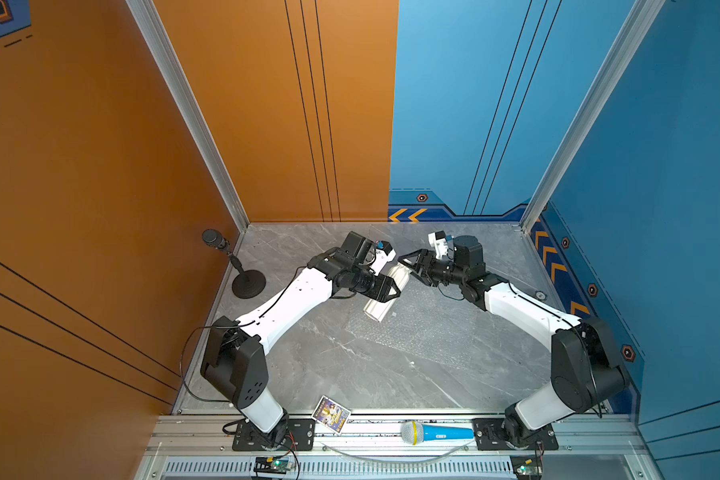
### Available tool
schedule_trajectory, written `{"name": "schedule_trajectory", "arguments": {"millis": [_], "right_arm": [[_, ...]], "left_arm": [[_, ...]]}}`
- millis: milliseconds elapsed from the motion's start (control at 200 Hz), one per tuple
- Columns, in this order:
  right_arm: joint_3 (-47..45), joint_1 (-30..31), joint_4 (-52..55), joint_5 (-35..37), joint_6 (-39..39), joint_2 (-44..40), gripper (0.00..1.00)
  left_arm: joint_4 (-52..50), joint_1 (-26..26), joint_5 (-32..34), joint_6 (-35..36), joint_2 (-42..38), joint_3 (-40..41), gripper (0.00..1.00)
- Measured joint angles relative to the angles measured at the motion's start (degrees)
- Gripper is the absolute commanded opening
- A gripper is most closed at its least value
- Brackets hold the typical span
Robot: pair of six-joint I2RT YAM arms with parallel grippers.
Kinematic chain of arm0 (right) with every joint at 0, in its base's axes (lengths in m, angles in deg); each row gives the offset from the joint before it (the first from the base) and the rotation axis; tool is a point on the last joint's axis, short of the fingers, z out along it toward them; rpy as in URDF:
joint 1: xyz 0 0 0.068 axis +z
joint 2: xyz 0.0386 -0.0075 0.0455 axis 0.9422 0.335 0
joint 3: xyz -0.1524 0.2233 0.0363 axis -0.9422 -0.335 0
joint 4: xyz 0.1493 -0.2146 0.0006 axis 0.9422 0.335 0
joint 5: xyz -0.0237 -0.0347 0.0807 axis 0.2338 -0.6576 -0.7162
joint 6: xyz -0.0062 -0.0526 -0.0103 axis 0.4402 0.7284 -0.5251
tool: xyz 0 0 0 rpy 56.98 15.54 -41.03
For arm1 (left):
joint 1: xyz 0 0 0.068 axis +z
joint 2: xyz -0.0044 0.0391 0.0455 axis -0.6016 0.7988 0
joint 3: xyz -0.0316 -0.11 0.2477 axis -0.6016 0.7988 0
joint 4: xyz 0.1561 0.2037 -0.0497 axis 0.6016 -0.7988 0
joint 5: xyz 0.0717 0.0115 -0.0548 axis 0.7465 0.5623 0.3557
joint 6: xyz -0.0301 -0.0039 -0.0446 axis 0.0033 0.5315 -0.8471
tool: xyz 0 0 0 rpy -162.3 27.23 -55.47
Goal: Unwrap the vase from the bubble wrap
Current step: Pick up the vase from the bubble wrap.
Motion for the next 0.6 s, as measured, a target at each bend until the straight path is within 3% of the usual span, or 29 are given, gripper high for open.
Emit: {"name": "schedule_trajectory", "arguments": {"millis": [190,320,601], "right_arm": [[0.1,0.0,0.4,0.8,-0.8,0.0,0.32],[0.3,0.0,0.7,0.9,-0.7,0.0,0.16],[3.0,0.5,6.7,3.0,5.6,-1.5,0.04]], "left_arm": [[0.0,-0.2,0.4,0.5,-0.1,0.1,0.39],[0.0,-0.2,0.4,0.4,-0.1,0.1,0.55],[1.1,0.2,-1.6,-0.7,-0.2,0.2,0.72]]}}
